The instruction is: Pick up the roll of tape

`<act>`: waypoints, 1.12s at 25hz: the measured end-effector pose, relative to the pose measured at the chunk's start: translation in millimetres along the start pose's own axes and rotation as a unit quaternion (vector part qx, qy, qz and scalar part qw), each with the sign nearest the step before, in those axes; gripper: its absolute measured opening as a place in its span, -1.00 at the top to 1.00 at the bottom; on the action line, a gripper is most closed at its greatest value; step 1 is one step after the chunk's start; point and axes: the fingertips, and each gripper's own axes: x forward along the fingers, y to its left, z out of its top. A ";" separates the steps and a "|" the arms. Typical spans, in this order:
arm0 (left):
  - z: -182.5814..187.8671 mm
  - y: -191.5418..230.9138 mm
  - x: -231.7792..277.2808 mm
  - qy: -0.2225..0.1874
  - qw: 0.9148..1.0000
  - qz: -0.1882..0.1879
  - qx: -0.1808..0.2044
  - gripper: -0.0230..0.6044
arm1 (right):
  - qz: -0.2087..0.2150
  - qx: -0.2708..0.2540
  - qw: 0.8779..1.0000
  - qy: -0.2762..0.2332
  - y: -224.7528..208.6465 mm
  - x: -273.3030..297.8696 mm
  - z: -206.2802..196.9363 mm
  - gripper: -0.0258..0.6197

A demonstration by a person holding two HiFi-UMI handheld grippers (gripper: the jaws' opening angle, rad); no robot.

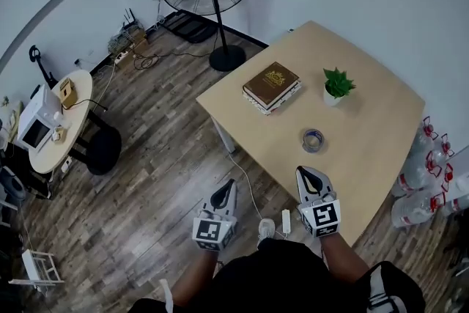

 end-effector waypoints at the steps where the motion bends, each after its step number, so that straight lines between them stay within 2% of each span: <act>1: 3.5 1.2 9.5 0.000 1.000 -0.002 0.000 0.92 | -0.003 0.003 1.000 0.000 -5.2 3.6 -0.7 0.94; 6: 11.2 -0.6 46.9 0.003 1.000 -0.027 -0.003 0.92 | 0.005 -0.019 1.000 0.003 -17.3 21.5 -1.6 0.94; 12: 14.5 0.1 85.7 0.005 0.998 -0.064 -0.010 0.92 | -0.013 -0.026 0.999 0.012 -35.2 41.4 -1.8 0.94; 18: 14.3 14.5 132.0 0.013 0.993 -0.113 0.005 0.92 | -0.056 -0.019 0.998 0.036 -60.0 75.1 -7.1 0.94; 24: 29.1 35.2 183.0 0.012 0.983 -0.180 0.025 0.92 | -0.111 -0.002 0.992 0.059 -79.6 110.6 -15.4 0.94; 28: 37.4 54.2 211.3 0.009 0.978 -0.204 0.035 0.92 | -0.136 -0.009 0.988 0.075 -79.7 122.3 -21.4 0.94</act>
